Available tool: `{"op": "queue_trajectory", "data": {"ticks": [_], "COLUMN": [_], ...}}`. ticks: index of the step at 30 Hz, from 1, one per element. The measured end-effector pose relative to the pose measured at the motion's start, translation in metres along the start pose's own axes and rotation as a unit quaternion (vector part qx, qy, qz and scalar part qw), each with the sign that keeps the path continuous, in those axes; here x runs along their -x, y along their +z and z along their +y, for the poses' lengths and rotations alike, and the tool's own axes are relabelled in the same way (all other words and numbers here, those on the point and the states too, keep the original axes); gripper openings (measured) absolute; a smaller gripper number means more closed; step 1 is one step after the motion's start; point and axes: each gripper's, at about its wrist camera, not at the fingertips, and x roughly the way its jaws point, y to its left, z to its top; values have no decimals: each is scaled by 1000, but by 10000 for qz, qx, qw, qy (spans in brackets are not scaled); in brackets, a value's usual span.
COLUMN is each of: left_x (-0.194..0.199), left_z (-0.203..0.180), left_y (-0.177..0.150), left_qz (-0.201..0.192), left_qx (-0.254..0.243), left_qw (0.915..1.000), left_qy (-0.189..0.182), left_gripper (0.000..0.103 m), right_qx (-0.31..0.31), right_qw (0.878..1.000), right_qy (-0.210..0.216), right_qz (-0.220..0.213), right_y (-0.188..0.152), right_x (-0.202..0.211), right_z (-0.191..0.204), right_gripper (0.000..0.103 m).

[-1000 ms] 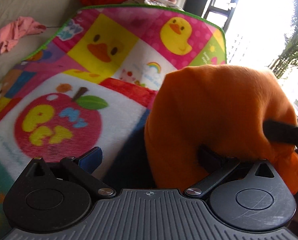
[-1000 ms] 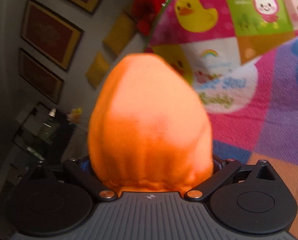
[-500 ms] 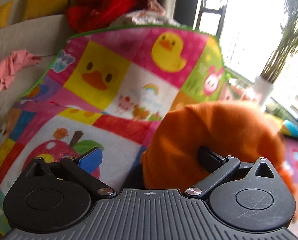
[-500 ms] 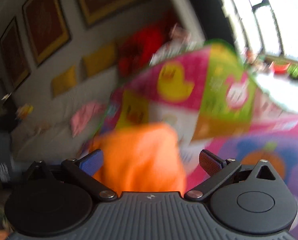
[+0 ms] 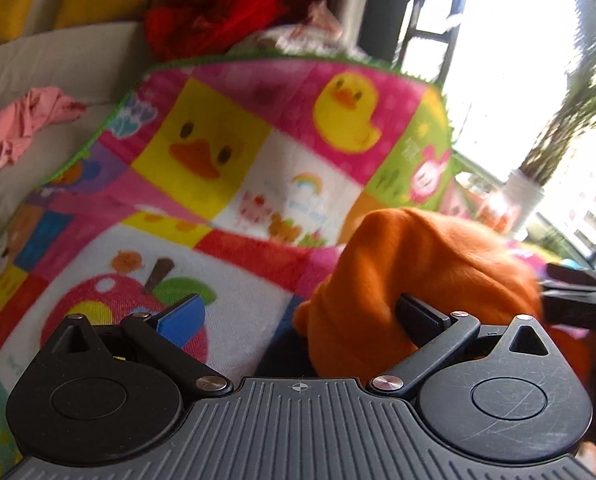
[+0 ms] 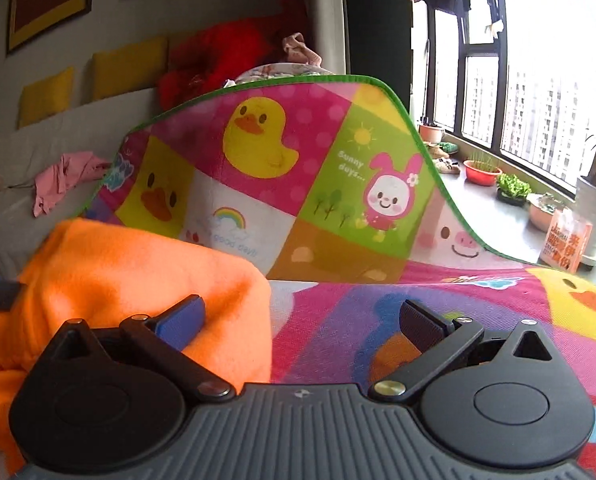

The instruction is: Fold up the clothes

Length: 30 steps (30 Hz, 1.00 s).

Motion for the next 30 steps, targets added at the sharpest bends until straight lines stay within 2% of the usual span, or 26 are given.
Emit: {"op": "queue_trajectory", "data": {"ticks": [2, 4, 6, 8, 10, 13, 19, 21, 23, 26, 30], "left_x": [3, -3, -11, -18, -21, -22, -6, -8, -14, -25, -30], "left_z": [-4, -11, -17, -21, -20, -19, -15, -13, -11, -8, 1], "left_y": [-5, -11, -18, -22, -22, -21, -14, -12, -13, -19, -23], "left_qz": [178, 401, 515, 598, 608, 605, 371, 371, 463, 602, 674], "left_qx": [-35, -112, -227, -284, -209, -199, -20, 9, 3, 113, 334], "left_qw": [9991, 9980, 9979, 9975, 9978, 9979, 9993, 9993, 9989, 9981, 9971], "left_qy": [-383, -476, -336, -229, -185, -73, -90, -16, 40, -28, -129], "left_gripper": [103, 103, 103, 103, 103, 103, 103, 103, 103, 103, 103], "right_qx": [-175, -270, -522, -863, -705, 284, 413, 398, 3, -804, -1303], "right_qw": [9998, 9996, 9975, 9902, 9855, 9943, 9959, 9955, 9937, 9802, 9543], "right_qy": [23, 94, 438, 1056, 1536, 1031, 802, 859, 1120, 1798, 2550], "right_qz": [81, 16, -192, -292, -176, 18, -83, -46, -20, 212, 855], "right_y": [-2, -1, 3, 5, 4, -12, -16, -13, -8, -5, -20], "right_x": [1, 8, 25, 42, 52, 47, 45, 47, 51, 44, 12], "right_z": [-5, -8, -15, -23, -20, 6, 14, 12, 3, -10, -3], "right_gripper": [103, 103, 103, 103, 103, 103, 103, 103, 103, 103, 103]}}
